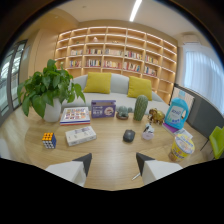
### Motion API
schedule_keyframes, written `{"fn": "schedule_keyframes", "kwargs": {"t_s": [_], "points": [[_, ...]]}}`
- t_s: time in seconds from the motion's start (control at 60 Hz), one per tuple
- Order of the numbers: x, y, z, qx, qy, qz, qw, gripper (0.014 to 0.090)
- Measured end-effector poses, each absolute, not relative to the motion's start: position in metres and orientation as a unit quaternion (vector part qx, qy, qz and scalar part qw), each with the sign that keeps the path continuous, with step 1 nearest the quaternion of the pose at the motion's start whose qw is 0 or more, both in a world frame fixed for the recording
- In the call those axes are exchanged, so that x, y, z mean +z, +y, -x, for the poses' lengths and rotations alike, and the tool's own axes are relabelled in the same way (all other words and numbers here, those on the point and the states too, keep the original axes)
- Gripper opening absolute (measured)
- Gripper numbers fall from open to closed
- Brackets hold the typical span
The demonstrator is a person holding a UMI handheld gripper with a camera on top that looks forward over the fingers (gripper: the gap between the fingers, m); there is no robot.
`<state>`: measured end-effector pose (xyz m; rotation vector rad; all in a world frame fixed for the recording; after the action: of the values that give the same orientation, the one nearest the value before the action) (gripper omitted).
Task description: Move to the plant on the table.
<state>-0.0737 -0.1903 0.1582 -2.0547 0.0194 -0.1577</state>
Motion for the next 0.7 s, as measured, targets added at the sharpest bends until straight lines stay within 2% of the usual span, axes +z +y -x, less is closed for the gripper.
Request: {"fn": "schedule_keyframes", "kwargs": {"t_s": [0.367, 0.7], "points": [[0.168, -0.21, 0.101, -0.059, 0.008, 0.856, 0.514, 0.084], [0.173, -0.199, 0.206, -0.014, -0.028, 0.853, 0.521, 0.0841]]}}
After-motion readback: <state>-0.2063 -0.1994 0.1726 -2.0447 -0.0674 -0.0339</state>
